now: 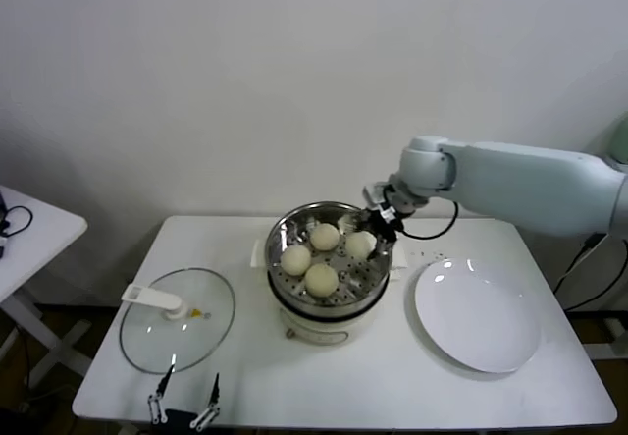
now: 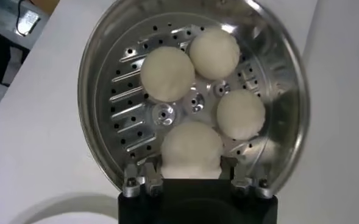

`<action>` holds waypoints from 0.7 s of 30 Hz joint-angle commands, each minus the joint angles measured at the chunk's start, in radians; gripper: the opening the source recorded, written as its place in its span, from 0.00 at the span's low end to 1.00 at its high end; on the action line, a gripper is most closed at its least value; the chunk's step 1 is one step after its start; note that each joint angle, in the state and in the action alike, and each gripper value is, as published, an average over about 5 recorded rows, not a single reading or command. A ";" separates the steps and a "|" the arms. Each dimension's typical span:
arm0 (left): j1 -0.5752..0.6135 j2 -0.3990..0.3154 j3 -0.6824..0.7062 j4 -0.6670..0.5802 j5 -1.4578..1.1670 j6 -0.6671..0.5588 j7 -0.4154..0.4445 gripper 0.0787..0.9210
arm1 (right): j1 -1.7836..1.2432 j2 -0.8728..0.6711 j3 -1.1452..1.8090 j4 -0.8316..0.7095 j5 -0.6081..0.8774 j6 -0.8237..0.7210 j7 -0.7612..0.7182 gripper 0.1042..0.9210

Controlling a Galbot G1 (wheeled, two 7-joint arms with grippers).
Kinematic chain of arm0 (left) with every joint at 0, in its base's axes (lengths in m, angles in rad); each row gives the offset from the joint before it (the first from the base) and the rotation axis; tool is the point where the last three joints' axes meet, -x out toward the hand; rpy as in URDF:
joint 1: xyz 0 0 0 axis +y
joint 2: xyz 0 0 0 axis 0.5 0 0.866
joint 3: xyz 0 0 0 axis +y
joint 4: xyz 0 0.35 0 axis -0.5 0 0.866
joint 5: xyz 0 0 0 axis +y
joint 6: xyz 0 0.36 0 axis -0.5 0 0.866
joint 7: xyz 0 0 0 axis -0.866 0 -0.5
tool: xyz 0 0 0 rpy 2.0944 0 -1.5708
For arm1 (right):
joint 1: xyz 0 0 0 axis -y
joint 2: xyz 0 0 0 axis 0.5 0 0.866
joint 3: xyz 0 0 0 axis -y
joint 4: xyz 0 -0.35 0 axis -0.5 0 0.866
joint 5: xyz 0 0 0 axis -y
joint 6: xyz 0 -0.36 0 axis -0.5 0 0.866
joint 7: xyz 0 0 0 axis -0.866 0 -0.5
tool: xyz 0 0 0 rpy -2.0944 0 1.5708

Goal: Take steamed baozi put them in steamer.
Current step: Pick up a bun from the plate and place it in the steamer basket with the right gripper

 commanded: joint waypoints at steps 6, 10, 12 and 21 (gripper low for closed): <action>-0.001 -0.017 -0.002 0.002 -0.001 -0.001 0.000 0.88 | -0.138 0.040 0.053 -0.076 -0.056 -0.007 0.009 0.66; 0.000 -0.017 -0.003 -0.003 -0.003 -0.001 0.000 0.88 | -0.137 0.045 0.069 -0.091 -0.061 0.002 0.006 0.66; 0.000 -0.018 -0.003 -0.007 -0.004 0.000 0.000 0.88 | -0.132 0.047 0.078 -0.095 -0.048 0.007 0.003 0.67; 0.003 -0.016 -0.004 -0.011 -0.001 0.003 0.000 0.88 | -0.014 0.014 0.076 -0.091 0.078 0.044 -0.050 0.87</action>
